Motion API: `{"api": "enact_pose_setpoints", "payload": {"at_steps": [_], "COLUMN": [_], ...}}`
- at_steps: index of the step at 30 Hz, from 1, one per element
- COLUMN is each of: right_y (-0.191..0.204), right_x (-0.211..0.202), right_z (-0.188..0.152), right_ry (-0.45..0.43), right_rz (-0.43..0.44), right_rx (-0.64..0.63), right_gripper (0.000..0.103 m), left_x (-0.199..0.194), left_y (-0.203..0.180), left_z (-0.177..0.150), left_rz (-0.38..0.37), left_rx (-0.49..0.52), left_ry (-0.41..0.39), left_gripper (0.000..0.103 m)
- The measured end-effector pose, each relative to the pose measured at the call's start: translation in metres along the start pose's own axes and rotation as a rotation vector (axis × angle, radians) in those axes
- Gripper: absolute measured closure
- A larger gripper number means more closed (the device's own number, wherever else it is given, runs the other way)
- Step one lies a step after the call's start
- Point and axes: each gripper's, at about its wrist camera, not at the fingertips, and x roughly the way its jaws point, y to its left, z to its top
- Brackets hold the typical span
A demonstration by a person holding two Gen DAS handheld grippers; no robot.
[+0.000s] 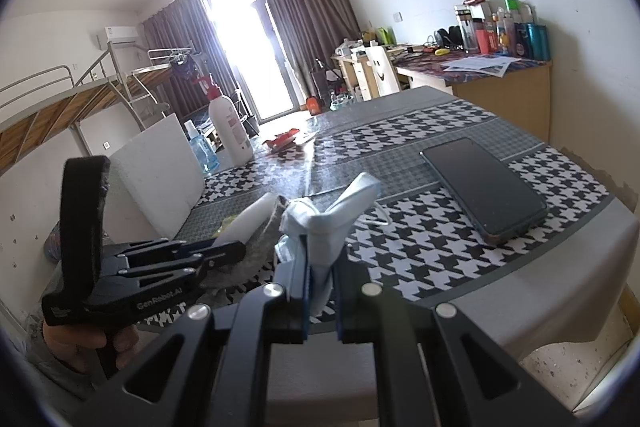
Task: Organize soft objects
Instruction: 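Lower the left tool onto the white foam stick and close it while the right holds the mask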
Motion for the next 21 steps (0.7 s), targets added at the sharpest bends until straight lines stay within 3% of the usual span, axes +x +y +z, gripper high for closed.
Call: {"api": "enact_pose_setpoints", "payload": {"at_steps": [15,21], "right_y": [0.02,0.029], "right_x": [0.002,0.006], "right_z": [0.006,0.007], "right_ry": [-0.006,-0.004], "right_rz": [0.015,0.031], "right_rx": [-0.039,-0.058], "right_gripper": [0.091,0.091], "left_x": [-0.031,-0.025], "left_y": [0.015,0.021], "left_z": [-0.01,-0.022], "left_rz": [0.003,0.038], "left_rx": [0.001,0.0], "left_ry": [-0.051,-0.005], "left_gripper": [0.087,0.085]}}
